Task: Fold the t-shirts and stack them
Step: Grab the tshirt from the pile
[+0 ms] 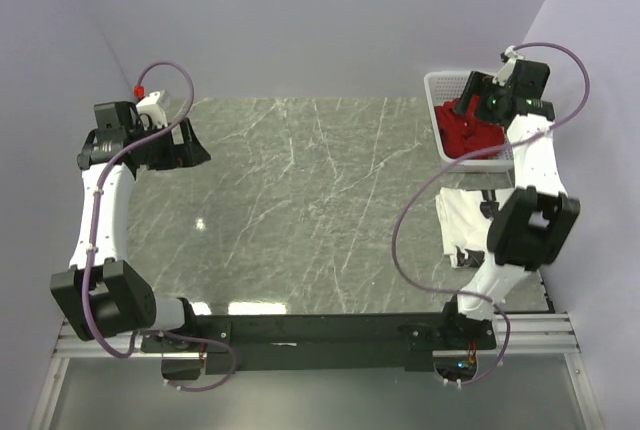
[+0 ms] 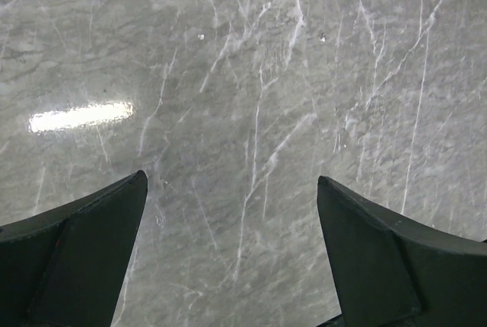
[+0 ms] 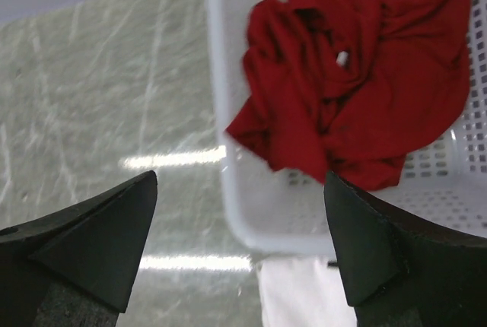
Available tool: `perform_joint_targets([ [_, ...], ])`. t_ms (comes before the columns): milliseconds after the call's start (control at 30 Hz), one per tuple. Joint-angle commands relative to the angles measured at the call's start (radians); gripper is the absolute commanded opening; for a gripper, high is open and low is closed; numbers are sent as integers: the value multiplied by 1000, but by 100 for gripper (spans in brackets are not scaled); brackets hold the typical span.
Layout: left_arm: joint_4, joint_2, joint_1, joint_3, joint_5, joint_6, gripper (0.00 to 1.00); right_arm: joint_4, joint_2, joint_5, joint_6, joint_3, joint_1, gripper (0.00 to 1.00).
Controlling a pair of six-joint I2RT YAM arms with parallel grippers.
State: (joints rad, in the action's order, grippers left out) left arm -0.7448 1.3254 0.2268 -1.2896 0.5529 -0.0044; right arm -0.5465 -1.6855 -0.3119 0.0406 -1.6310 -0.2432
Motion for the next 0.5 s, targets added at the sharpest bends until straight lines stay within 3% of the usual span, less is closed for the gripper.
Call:
perform_joint_targets([
  [0,12,38,0,-75,21,-40,99,46,-129,53,70,-145,-37,96],
  [233,-41,129,0,-131,-10,-51,99,33,-400,91,15,-331,-44,93],
  [467,-57,153,0,-140,-44,-48,99,33,-552,120,-8,-414,-35,92],
])
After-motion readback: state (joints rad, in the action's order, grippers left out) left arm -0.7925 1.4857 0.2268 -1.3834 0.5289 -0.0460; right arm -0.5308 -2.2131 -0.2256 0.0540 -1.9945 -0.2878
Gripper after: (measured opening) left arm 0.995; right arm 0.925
